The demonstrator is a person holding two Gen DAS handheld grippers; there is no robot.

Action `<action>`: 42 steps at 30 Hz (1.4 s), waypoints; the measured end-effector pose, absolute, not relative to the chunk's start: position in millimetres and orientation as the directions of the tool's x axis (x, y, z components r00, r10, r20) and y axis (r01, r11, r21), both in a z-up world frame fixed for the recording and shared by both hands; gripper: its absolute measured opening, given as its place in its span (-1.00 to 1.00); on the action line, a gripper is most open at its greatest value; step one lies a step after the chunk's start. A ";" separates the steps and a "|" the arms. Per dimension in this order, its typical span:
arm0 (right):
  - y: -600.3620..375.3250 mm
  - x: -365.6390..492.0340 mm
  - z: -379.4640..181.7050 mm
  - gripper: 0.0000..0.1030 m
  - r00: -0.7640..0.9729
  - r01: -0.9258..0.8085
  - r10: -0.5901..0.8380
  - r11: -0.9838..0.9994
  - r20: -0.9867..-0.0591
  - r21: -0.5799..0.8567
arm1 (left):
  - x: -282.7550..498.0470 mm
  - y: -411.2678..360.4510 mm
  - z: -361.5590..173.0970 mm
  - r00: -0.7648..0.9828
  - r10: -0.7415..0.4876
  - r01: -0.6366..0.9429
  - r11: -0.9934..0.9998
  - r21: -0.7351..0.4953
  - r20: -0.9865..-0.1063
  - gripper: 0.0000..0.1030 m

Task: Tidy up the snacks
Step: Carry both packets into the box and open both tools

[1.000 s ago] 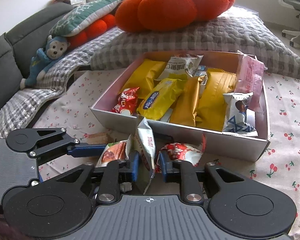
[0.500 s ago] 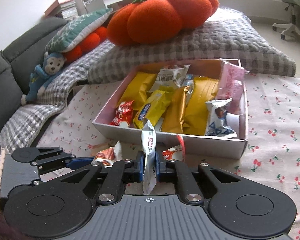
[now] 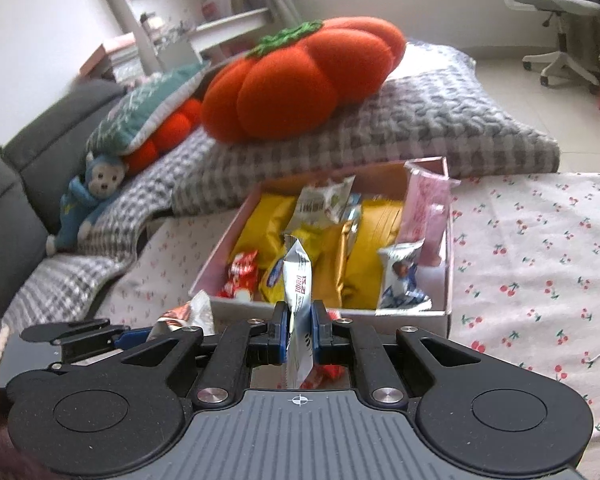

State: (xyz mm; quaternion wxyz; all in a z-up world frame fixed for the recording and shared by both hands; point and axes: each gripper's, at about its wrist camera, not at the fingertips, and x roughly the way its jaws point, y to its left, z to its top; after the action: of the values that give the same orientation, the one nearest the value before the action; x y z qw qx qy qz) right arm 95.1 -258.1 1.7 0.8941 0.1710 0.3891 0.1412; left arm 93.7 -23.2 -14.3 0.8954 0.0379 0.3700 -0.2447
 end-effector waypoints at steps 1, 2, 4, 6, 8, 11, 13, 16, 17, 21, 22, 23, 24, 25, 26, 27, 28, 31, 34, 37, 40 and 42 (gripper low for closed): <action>-260.0 96.2 2.7 -0.80 0.664 -0.112 0.381 0.901 -0.643 0.419 | 96.2 -23.0 -13.4 0.615 -0.406 0.457 0.882 -0.114 -0.676 -0.21; -262.0 97.6 3.4 -0.80 0.671 -0.102 0.375 0.901 -0.639 0.422 | 98.5 -23.2 -12.4 0.624 -0.400 0.447 0.887 -0.113 -0.672 -0.22; -266.3 100.0 3.1 -0.80 0.681 -0.085 0.364 0.901 -0.636 0.425 | 102.3 -22.5 -10.9 0.643 -0.384 0.426 0.898 -0.107 -0.663 -0.22; -269.4 103.8 1.3 -0.80 0.685 -0.068 0.353 0.902 -0.637 0.427 | 107.1 -22.1 -9.3 0.662 -0.366 0.404 0.909 -0.099 -0.654 -0.22; -272.6 107.6 -1.3 -0.80 0.688 -0.050 0.340 0.903 -0.641 0.426 | 112.7 -22.3 -7.9 0.679 -0.349 0.382 0.919 -0.095 -0.646 -0.22; -277.1 115.3 -4.2 -0.80 0.697 -0.025 0.325 0.902 -0.639 0.431 | 119.1 -23.0 -8.2 0.701 -0.319 0.351 0.933 -0.081 -0.638 -0.22; -279.6 119.1 -6.0 -0.80 0.703 -0.010 0.319 0.898 -0.635 0.440 | 121.8 -22.5 -9.8 0.706 -0.307 0.333 0.939 -0.083 -0.639 -0.21; -282.5 124.2 -8.8 -0.80 0.711 0.004 0.315 0.892 -0.629 0.451 | 127.9 -25.5 -11.2 0.713 -0.284 0.306 0.949 -0.080 -0.641 -0.21; -282.4 126.6 -10.0 -0.80 0.711 0.002 0.317 0.891 -0.627 0.453 | 130.4 -27.8 -10.9 0.717 -0.278 0.298 0.951 -0.081 -0.639 -0.21; -279.9 135.5 -18.7 -0.80 0.710 0.014 0.307 0.894 -0.634 0.448 | 140.5 -38.2 -12.4 0.724 -0.262 0.294 0.954 -0.059 -0.638 -0.21; -279.0 137.6 -21.0 -0.80 0.706 0.019 0.304 0.895 -0.640 0.446 | 143.5 -41.4 -14.2 0.722 -0.258 0.299 0.953 -0.047 -0.642 -0.21; -278.2 139.6 -22.7 -0.80 0.703 0.020 0.300 0.898 -0.645 0.440 | 146.5 -44.8 -16.2 0.724 -0.248 0.299 0.954 -0.031 -0.644 -0.21; -277.6 141.3 -23.4 -0.80 0.704 0.018 0.293 0.903 -0.646 0.429 | 148.9 -46.8 -18.3 0.725 -0.240 0.299 0.954 -0.019 -0.646 -0.21; -277.5 142.5 -23.5 -0.80 0.706 0.014 0.291 0.906 -0.645 0.424 | 152.2 -48.5 -20.6 0.723 -0.232 0.297 0.955 -0.010 -0.651 -0.21; -278.1 143.7 -23.6 -0.80 0.709 0.013 0.290 0.906 -0.643 0.423 | 155.9 -50.0 -23.3 0.720 -0.225 0.295 0.956 -0.004 -0.657 -0.21; -279.1 144.9 -24.1 -0.80 0.711 0.014 0.290 0.905 -0.640 0.426 | 159.3 -51.2 -26.0 0.718 -0.216 0.290 0.957 0.003 -0.662 -0.21; -279.7 146.0 -24.9 -0.79 0.712 0.016 0.290 0.903 -0.639 0.428 | 161.6 -51.7 -27.7 0.716 -0.208 0.286 0.958 0.008 -0.666 -0.21; -280.2 148.6 -27.9 -0.79 0.710 0.016 0.293 0.902 -0.640 0.431 | 167.3 -54.1 -31.9 0.717 -0.190 0.280 0.960 0.027 -0.671 -0.21; -278.4 151.8 -31.1 -0.78 0.701 0.008 0.301 0.903 -0.646 0.430 | 170.1 -56.4 -32.2 0.724 -0.183 0.280 0.959 0.041 -0.666 -0.21; -274.6 154.0 -34.1 -0.78 0.696 -0.002 0.303 0.907 -0.651 0.420 | 172.9 -58.3 -34.0 0.732 -0.170 0.274 0.960 0.057 -0.660 -0.21; -271.0 156.1 -35.1 -0.78 0.696 -0.009 0.301 0.912 -0.652 0.411 | 175.2 -60.9 -35.1 0.736 -0.165 0.275 0.959 0.068 -0.656 -0.21; -270.0 157.0 -35.8 -0.77 0.696 -0.009 0.300 0.912 -0.652 0.410 | 176.0 -62.8 -35.4 0.737 -0.163 0.280 0.957 0.076 -0.656 -0.20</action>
State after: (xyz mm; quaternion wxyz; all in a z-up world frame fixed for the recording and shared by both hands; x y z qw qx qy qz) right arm 157.0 -270.0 -35.8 0.9009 0.1914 0.3800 0.0860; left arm 176.0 -62.8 -35.4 0.9280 0.0852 0.3425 -0.1194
